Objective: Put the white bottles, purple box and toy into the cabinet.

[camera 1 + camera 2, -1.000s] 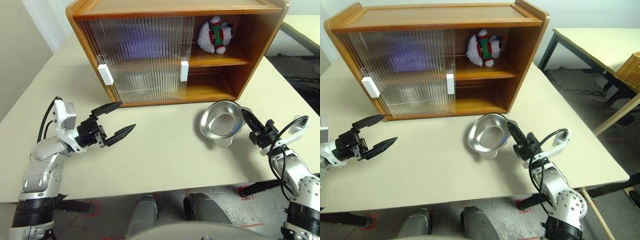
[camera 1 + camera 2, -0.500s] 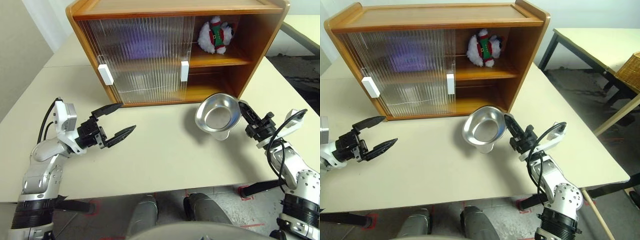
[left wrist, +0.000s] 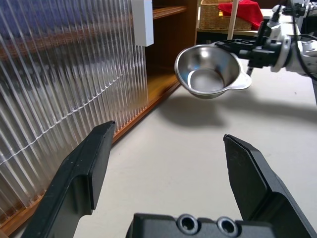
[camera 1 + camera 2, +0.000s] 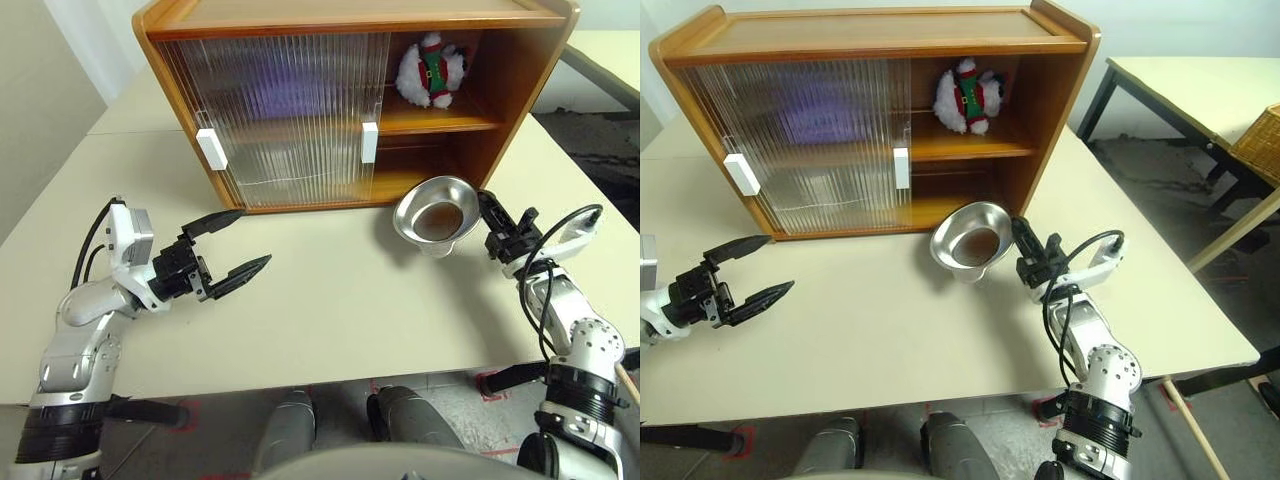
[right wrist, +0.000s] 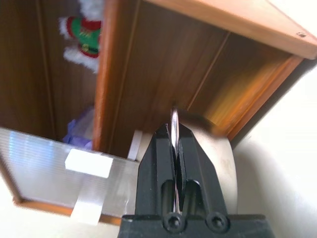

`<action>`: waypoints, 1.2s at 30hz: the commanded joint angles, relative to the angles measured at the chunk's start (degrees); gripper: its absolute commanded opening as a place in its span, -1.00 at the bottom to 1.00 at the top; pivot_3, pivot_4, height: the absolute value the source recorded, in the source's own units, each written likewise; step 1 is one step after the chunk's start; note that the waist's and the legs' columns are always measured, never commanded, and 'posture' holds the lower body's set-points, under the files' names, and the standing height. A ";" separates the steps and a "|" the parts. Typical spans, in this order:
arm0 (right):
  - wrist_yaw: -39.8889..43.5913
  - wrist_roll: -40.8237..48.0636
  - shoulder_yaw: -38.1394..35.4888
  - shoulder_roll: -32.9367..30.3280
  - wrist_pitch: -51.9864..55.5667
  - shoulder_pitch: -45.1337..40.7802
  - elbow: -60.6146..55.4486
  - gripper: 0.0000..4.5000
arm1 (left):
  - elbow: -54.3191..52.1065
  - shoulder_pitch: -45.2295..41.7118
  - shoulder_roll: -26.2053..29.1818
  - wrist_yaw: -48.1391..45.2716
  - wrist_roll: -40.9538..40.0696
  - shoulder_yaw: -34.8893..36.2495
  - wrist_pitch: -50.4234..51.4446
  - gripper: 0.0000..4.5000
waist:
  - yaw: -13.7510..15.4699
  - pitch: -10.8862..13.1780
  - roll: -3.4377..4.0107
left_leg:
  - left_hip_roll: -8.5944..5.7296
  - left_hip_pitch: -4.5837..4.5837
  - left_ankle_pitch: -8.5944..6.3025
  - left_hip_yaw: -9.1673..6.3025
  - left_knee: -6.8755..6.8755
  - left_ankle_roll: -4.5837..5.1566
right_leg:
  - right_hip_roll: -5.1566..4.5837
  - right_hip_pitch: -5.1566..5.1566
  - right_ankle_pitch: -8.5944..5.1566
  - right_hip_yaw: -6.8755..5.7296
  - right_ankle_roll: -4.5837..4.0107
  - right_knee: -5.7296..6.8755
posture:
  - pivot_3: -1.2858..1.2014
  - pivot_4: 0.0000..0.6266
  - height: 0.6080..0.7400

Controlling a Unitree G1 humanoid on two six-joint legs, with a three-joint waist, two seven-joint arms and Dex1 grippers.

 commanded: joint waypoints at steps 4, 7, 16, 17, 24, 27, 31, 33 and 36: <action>-0.87 -1.44 0.80 1.82 -1.50 -4.43 2.60 -0.99 | -1.32 0.95 0.76 0.25 0.51 0.58 0.36 1.00 | 0.08 -0.04 0.02 | 0.00 0.02 0.00 0.00 0.01 0.01 | 0.01 0.00 0.03 -0.02 0.00 0.00 | 0.03 -0.87 1.00; -0.95 -1.99 0.96 3.00 -2.20 -6.53 3.09 -0.99 | -1.24 0.54 0.85 0.32 0.44 0.57 0.44 1.00 | 0.06 -0.08 0.03 | 0.00 0.04 0.01 0.00 0.01 0.02 | 0.01 0.01 0.09 -0.02 -0.04 0.00 | 0.03 -0.87 1.00; -0.80 -6.81 0.00 5.68 -8.03 -13.30 10.03 -0.99 | -1.24 0.12 0.88 0.35 0.49 0.31 0.56 1.00 | -0.02 -0.21 0.05 | 0.03 0.08 0.02 -0.02 0.03 0.04 | -0.02 0.01 0.24 -0.03 -0.18 0.00 | 0.03 -0.86 1.00; -0.73 -7.35 -0.01 5.86 -8.60 -13.93 10.82 -0.99 | -1.28 0.15 0.88 0.37 0.45 0.33 0.57 1.00 | -0.02 -0.22 0.07 | 0.04 0.09 0.02 -0.01 0.03 0.04 | -0.02 0.01 0.26 -0.04 -0.20 0.00 | 0.03 -0.86 1.00; 0.07 -13.67 -0.90 6.41 -15.15 -19.55 19.61 -0.99 | -1.63 0.51 1.07 0.49 0.35 0.47 0.84 1.00 | -0.03 -0.23 0.08 | 0.10 0.09 0.02 -0.02 0.01 0.04 | -0.03 -0.05 0.31 -0.05 -0.30 0.00 | 0.03 -0.84 1.00; 0.62 -15.27 -1.75 6.38 -17.36 -21.40 22.90 -0.99 | -1.59 0.34 0.85 0.74 0.53 0.27 0.77 1.00 | -0.02 -0.22 0.09 | 0.12 0.08 0.02 -0.01 -0.01 0.04 | -0.03 -0.08 0.33 -0.06 -0.34 0.00 | 0.03 -0.84 1.00; 1.64 -17.46 -2.76 6.23 -20.22 -23.59 27.64 -0.99 | -2.19 0.31 0.71 1.15 0.48 0.05 1.05 1.00 | 0.00 -0.22 0.09 | 0.15 0.08 0.02 -0.01 -0.03 0.04 | -0.03 -0.10 0.35 -0.08 -0.38 0.00 | 0.04 -0.83 1.00; 2.05 -18.14 -3.25 6.30 -21.10 -24.50 29.10 -0.99 | -2.24 0.47 0.87 1.10 0.36 0.25 1.11 1.00 | 0.01 -0.22 0.09 | 0.16 0.08 0.02 0.00 -0.05 0.04 | -0.03 -0.12 0.35 -0.08 -0.40 0.00 | 0.03 -0.83 1.00; 2.51 -19.42 -4.23 6.66 -24.22 -27.08 32.69 -0.99 | -2.51 0.81 1.10 1.09 0.17 0.53 1.35 1.00 | -0.01 -0.22 0.10 | 0.17 0.08 0.02 0.01 -0.06 0.04 | -0.03 -0.14 0.38 -0.08 -0.43 0.00 | 0.03 -0.81 1.00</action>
